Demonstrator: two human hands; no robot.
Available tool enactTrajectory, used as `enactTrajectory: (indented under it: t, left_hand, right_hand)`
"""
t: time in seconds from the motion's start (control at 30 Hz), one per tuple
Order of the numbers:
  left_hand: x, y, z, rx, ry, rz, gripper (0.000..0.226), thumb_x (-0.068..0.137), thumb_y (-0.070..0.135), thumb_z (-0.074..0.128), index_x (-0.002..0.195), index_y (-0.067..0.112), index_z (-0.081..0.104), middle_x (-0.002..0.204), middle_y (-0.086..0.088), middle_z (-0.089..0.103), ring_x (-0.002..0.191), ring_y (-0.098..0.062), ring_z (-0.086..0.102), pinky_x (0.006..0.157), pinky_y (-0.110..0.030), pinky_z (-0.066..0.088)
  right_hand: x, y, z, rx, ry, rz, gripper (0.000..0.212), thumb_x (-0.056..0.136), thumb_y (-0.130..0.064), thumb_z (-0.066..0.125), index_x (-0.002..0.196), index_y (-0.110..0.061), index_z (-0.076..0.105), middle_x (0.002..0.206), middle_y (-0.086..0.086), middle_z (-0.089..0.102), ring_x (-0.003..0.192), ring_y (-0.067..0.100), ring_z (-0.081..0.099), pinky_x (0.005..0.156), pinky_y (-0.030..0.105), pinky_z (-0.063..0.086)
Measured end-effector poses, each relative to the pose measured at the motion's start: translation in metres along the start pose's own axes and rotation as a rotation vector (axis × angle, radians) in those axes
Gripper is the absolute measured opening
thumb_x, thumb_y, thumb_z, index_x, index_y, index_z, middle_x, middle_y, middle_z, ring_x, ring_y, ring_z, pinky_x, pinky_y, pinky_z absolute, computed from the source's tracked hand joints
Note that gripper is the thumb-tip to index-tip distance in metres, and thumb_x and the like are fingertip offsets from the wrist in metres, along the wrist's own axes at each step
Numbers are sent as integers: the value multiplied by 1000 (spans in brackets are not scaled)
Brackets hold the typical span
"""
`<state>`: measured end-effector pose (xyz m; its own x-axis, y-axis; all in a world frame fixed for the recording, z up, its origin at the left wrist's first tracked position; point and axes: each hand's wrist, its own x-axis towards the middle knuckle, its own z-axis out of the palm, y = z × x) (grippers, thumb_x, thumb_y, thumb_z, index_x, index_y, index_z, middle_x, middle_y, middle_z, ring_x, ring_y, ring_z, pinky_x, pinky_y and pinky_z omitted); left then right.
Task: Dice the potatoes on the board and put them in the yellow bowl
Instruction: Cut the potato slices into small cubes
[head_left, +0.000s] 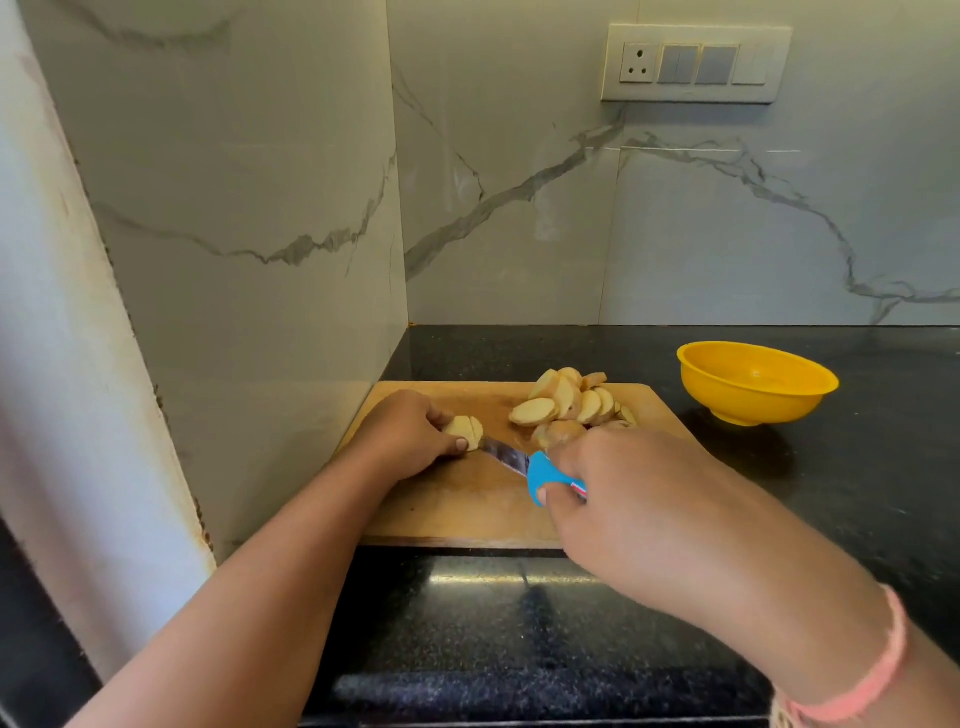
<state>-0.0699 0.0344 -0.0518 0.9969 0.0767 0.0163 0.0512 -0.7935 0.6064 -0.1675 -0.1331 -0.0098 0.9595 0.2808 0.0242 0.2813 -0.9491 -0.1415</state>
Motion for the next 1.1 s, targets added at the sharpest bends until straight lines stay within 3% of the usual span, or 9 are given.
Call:
enactTrajectory:
  t: [0.1, 0.23, 0.47, 0.57, 0.67, 0.8, 0.93, 1.03, 1.1]
  left_hand:
    - [1, -1, -2, -36, -7, -29, 45, 91, 15, 63, 135, 15, 53, 135, -5, 56, 115, -22, 55, 94, -27, 43]
    - [1, 1, -1, -63, 18, -58, 45, 89, 13, 65, 133, 15, 55, 134, -6, 57, 113, -22, 56, 93, -27, 44]
    - [1, 2, -2, -103, 18, -66, 44, 88, 12, 66, 131, 13, 57, 132, -6, 59, 108, -21, 60, 92, -27, 47]
    - [0, 2, -2, -102, 18, -55, 42, 89, 12, 65, 130, 11, 57, 130, -6, 60, 105, -19, 59, 81, -22, 44]
    - [0, 2, -1, -101, 26, -49, 40, 89, 12, 65, 129, 11, 59, 127, -6, 61, 93, -14, 57, 76, -20, 43]
    - [0, 3, 0, -82, 41, -56, 41, 89, 14, 64, 130, 14, 58, 129, -4, 60, 98, -16, 60, 80, -21, 44]
    - [1, 4, 0, -79, 53, -62, 40, 89, 16, 66, 129, 13, 60, 124, -5, 63, 91, -16, 60, 77, -22, 45]
    - [1, 3, 0, -71, 50, -64, 41, 88, 17, 67, 129, 14, 59, 125, -4, 62, 92, -17, 60, 79, -23, 47]
    - [1, 3, 0, -77, 51, -59, 41, 88, 16, 67, 128, 13, 59, 127, -5, 61, 97, -18, 59, 84, -25, 47]
  right_hand:
    - [9, 2, 10, 42, 145, 15, 41, 99, -41, 36, 136, -25, 45, 113, -2, 59, 92, 13, 54, 73, 24, 42]
    - [21, 0, 21, 83, 220, -7, 40, 99, -39, 36, 133, -23, 49, 97, -2, 59, 83, 12, 54, 65, 22, 44]
    - [35, -12, 24, 91, 138, 11, 25, 97, -32, 42, 115, -19, 54, 76, -2, 47, 77, 19, 53, 53, 26, 37]
    - [39, -18, 18, 85, 84, 17, 10, 98, -29, 43, 96, -20, 46, 74, -2, 44, 76, 17, 51, 52, 25, 34]
    - [41, -24, 11, 66, 45, -12, 9, 98, -26, 43, 93, -19, 44, 75, -1, 46, 74, 15, 51, 57, 25, 39]
    - [39, -26, 3, 54, -11, -20, 9, 97, -23, 45, 101, -16, 50, 75, 1, 47, 77, 16, 53, 63, 27, 42]
    - [23, -21, 6, -2, 17, -72, 19, 98, -26, 43, 81, -18, 42, 71, -2, 43, 64, 11, 45, 52, 23, 35]
    - [9, -15, 11, -3, 22, -88, 15, 97, -30, 44, 107, -21, 50, 75, -6, 42, 78, 12, 51, 67, 25, 45]
    - [2, -10, 11, -14, 17, -87, 17, 96, -33, 45, 111, -24, 48, 77, -8, 42, 80, 10, 52, 68, 24, 44]
